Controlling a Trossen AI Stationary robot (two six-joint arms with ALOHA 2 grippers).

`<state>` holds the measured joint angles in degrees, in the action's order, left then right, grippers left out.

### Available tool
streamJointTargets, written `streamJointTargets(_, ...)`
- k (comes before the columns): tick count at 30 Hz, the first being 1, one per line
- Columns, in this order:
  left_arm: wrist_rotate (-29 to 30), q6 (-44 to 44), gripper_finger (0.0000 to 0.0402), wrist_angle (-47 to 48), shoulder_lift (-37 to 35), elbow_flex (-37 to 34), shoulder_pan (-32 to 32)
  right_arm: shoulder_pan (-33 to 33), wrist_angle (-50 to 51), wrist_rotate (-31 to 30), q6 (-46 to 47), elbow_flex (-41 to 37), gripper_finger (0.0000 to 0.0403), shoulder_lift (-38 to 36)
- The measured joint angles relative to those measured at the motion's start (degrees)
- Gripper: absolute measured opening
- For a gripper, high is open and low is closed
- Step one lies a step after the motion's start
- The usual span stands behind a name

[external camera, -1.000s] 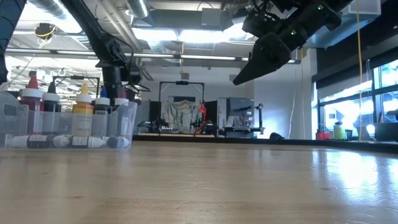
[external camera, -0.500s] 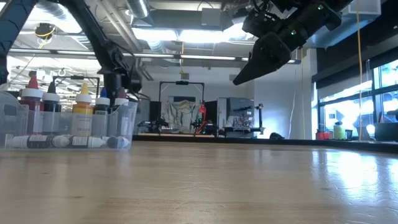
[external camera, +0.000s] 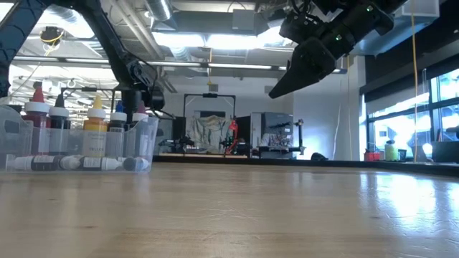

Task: Pick & Place food coloring
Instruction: Put the small dark green food coloring bottle into the transparent bin

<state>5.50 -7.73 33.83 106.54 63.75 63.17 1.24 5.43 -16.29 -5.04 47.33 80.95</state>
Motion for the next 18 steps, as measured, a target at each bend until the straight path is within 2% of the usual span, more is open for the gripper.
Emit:
streamJointTargets(7, -0.21, -5.13, 0.0171, -3.03, -0.07, 0.0, 0.34, 0.02, 0.05, -0.02, -0.17, 0.0, 0.028, 0.0)
streamJointTargets(18, -0.51, -8.05, 0.0173, -4.52, -0.07, -0.11, 0.28, 0.01, 0.09, -0.02, -0.17, 0.0, 0.028, 0.0)
